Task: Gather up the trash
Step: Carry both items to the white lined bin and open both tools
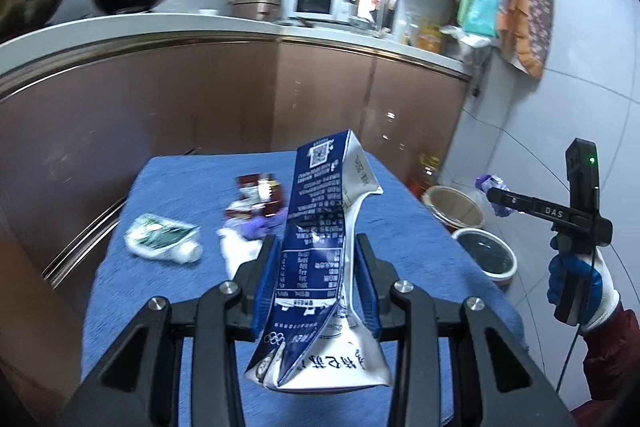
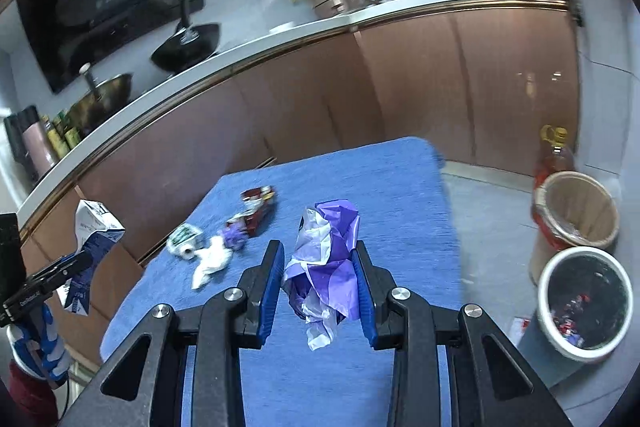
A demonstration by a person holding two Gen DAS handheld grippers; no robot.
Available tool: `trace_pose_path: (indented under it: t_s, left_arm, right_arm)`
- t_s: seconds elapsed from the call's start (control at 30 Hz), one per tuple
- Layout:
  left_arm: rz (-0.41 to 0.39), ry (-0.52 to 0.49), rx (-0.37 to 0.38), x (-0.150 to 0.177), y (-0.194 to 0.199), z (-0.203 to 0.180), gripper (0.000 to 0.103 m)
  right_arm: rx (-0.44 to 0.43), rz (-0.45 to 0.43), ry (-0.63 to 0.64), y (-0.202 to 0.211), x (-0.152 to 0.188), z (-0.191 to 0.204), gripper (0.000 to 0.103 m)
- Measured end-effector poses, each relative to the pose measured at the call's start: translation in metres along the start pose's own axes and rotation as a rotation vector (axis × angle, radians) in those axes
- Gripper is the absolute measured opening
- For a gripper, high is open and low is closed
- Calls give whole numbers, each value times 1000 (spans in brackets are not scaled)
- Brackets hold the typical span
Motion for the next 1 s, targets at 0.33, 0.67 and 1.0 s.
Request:
trace_pose_path:
  t_s: [0.33, 0.67, 1.0]
  left_arm:
    - [121, -168, 182, -19, -108, -123, 35]
    - [285, -282, 385, -7, -244, -269, 35]
    - [447, -280, 483, 25, -366, -383, 35]
  right_arm:
    - [181, -71, -137, 29, 6, -108, 32]
    - [426, -81, -286, 50, 31, -248, 32]
    - [587, -6, -323, 40, 59, -333, 33]
Point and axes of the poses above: each gripper's, at about its wrist camera, not at the fingertips, and y roughly against the way its jaws point, z to its left, x to its underside, the point moved 6 cm from there along -y, roughly the way its jaws point, and after that the axes turned 5 degrees about -z, right-handed, at the moved point
